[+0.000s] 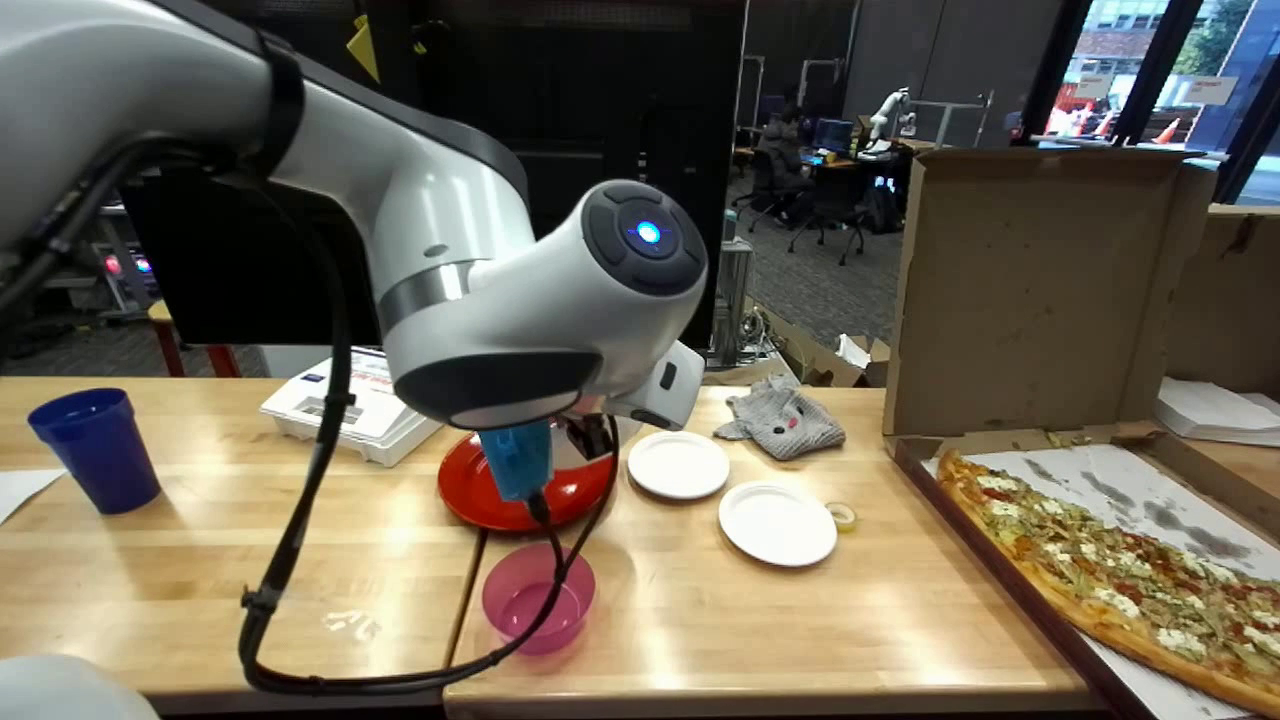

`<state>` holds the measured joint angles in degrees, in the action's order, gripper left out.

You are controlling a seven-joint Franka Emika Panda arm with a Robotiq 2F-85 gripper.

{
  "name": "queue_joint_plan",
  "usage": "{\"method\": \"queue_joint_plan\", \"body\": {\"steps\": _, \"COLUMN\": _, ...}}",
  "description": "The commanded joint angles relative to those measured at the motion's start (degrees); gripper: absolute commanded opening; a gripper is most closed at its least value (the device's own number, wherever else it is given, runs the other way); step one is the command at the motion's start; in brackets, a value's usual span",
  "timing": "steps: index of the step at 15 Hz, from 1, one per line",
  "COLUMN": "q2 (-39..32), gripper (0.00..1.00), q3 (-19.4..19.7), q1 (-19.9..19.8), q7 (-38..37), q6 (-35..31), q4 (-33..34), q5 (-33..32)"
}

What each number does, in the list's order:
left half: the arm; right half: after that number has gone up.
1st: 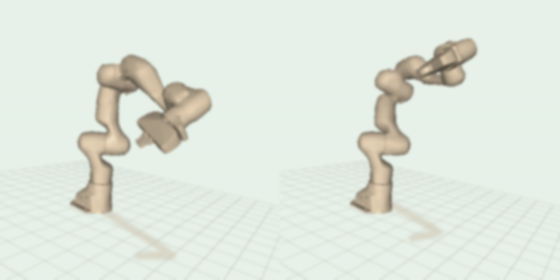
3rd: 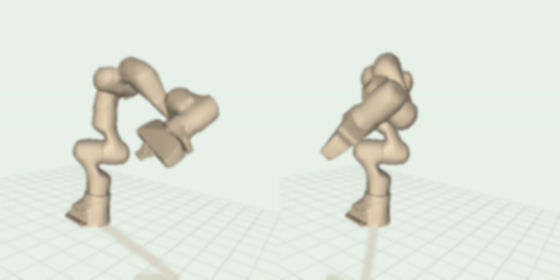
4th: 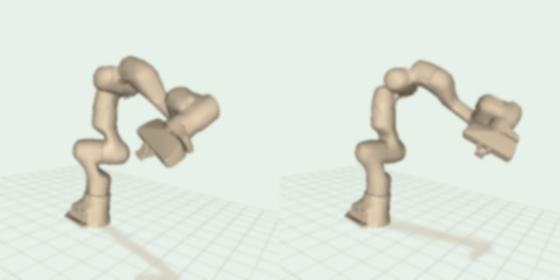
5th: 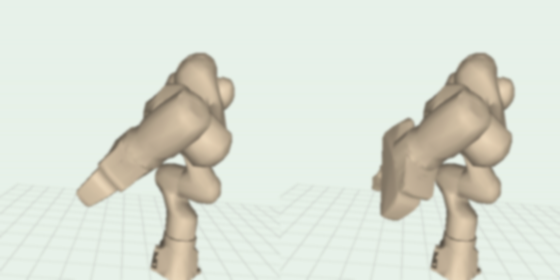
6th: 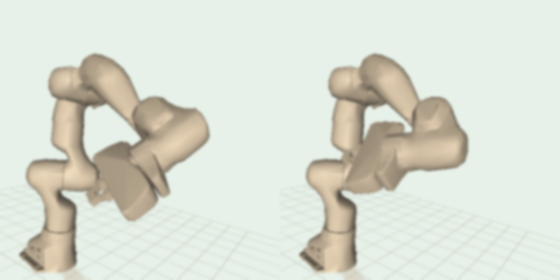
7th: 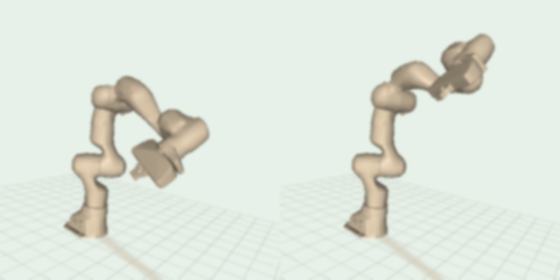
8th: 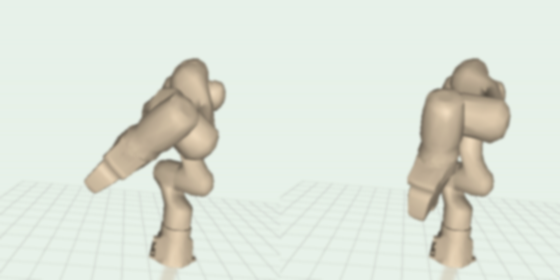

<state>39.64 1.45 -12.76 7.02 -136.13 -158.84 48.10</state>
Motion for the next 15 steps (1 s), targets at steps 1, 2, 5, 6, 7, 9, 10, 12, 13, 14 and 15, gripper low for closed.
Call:
{"method": "queue_joint_plan", "body": {"steps": 1, "q2": 2.3, "gripper": 0.01, "q3": -4.5, "q1": -0.1, "q7": -3.6, "q6": -0.6, "q4": 0.0, "q5": 1.7}}
{"method": "queue_joint_plan", "body": {"steps": 2, "q2": 3.0, "gripper": 0.01, "q3": -5.5, "q1": 0.3, "q7": -4.5, "q6": -0.6, "q4": -0.5, "q5": 2.0}}
{"method": "queue_joint_plan", "body": {"steps": 5, "q2": 2.7, "gripper": 0.01, "q3": -7.9, "q1": 1.7, "q7": -5.1, "q6": -0.4, "q4": -0.3, "q5": 4.0}}
{"method": "queue_joint_plan", "body": {"steps": 6, "q2": 2.6, "gripper": 0.01, "q3": -8.7, "q1": 2.1, "q7": -5.4, "q6": -0.2, "q4": -0.2, "q5": 4.6}}
{"method": "queue_joint_plan", "body": {"steps": 7, "q2": 2.4, "gripper": 0.01, "q3": -9.2, "q1": 2.9, "q7": -5.2, "q6": 0.0, "q4": -0.2, "q5": 5.6}}
{"method": "queue_joint_plan", "body": {"steps": 9, "q2": 2.5, "gripper": 0.01, "q3": -9.8, "q1": 3.7, "q7": -4.4, "q6": 1.1, "q4": 0.0, "q5": 7.5}}
{"method": "queue_joint_plan", "body": {"steps": 10, "q2": 2.4, "gripper": 0.01, "q3": -9.7, "q1": 4.4, "q7": -3.9, "q6": 1.5, "q4": 0.0, "q5": 8.6}}
{"method": "queue_joint_plan", "body": {"steps": 12, "q2": 2.3, "gripper": 0.01, "q3": -8.8, "q1": 5.8, "q7": -2.4, "q6": 2.3, "q4": 0.0, "q5": 11.0}}
{"method": "queue_joint_plan", "body": {"steps": 13, "q2": 2.2, "gripper": 0.01, "q3": -8.1, "q1": 6.3, "q7": -1.5, "q6": 2.8, "q4": 0.0, "q5": 12.3}}
{"method": "queue_joint_plan", "body": {"steps": 14, "q2": 1.9, "gripper": 0.01, "q3": -7.2, "q1": 6.9, "q7": -0.4, "q6": 3.7, "q4": 0.0, "q5": 13.7}}
{"method": "queue_joint_plan", "body": {"steps": 15, "q2": 1.2, "gripper": 0.01, "q3": -5.9, "q1": 7.4, "q7": 1.0, "q6": 4.6, "q4": 0.0, "q5": 14.8}}
